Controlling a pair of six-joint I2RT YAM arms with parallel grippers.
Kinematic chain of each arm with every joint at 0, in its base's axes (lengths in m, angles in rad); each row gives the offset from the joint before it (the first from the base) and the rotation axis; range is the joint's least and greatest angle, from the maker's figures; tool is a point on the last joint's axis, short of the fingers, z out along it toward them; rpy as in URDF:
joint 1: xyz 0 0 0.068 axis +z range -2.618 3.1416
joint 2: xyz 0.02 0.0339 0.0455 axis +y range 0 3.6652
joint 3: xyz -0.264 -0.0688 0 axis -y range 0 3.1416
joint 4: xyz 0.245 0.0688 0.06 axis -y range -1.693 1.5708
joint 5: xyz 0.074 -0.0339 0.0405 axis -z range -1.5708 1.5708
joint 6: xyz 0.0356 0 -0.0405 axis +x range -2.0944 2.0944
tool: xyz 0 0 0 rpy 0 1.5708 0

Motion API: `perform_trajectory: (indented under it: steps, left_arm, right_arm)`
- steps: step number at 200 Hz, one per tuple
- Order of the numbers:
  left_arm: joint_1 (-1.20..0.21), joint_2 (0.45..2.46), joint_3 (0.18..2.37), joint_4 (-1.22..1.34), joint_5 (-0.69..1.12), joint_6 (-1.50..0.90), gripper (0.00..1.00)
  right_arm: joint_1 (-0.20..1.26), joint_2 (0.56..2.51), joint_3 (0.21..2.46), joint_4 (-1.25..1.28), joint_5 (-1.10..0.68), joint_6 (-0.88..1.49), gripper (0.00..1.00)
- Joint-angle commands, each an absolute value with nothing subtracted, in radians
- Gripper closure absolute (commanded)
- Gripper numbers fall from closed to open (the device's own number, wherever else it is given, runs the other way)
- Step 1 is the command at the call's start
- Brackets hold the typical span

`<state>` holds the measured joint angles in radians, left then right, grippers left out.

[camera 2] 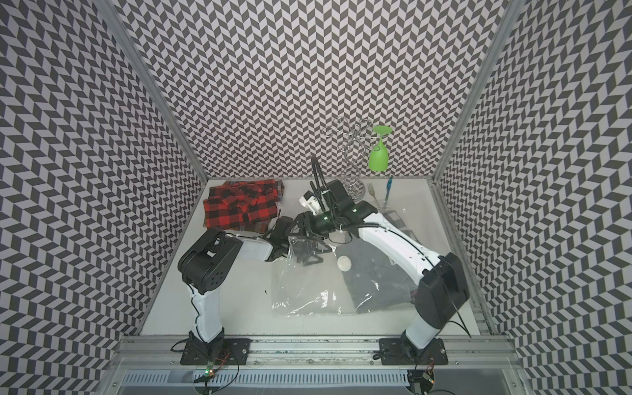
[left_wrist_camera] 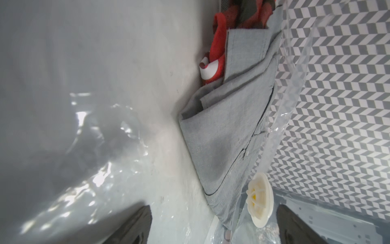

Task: Take the shirt out of the vacuum bag
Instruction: Adjust the vacuum bag at the center of the board.

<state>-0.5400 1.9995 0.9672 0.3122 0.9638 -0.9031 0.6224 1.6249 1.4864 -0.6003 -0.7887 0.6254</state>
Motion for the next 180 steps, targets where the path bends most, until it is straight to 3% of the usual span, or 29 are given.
perform_trajectory:
  steps: [1, 22, 59, 110, 180]
  left_arm:
    - [-0.549, 2.034, 0.977, 0.249, 0.949, -0.860, 0.03]
    - [-0.549, 2.043, 0.980, 0.248, 0.954, -0.857, 0.01]
    - [-0.550, 2.047, 0.983, 0.247, 0.960, -0.847, 0.01]
    - [-0.549, 2.057, 0.973, 0.259, 0.978, -0.840, 0.01]
    - [-0.549, 2.081, 0.963, 0.266, 1.002, -0.829, 0.00]
  right_arm:
    - [0.522, 1.537, 1.506, -0.619, -0.756, 0.580, 0.26]
    - [0.372, 1.500, 1.481, -0.691, -0.665, 0.534, 0.25]
    - [0.120, 1.507, 1.377, -0.727, -0.317, 0.424, 0.23]
    - [-0.090, 1.808, 1.546, -0.763, -0.012, 0.303, 0.20]
    - [-0.224, 2.080, 1.689, -0.747, 0.002, 0.121, 0.15]
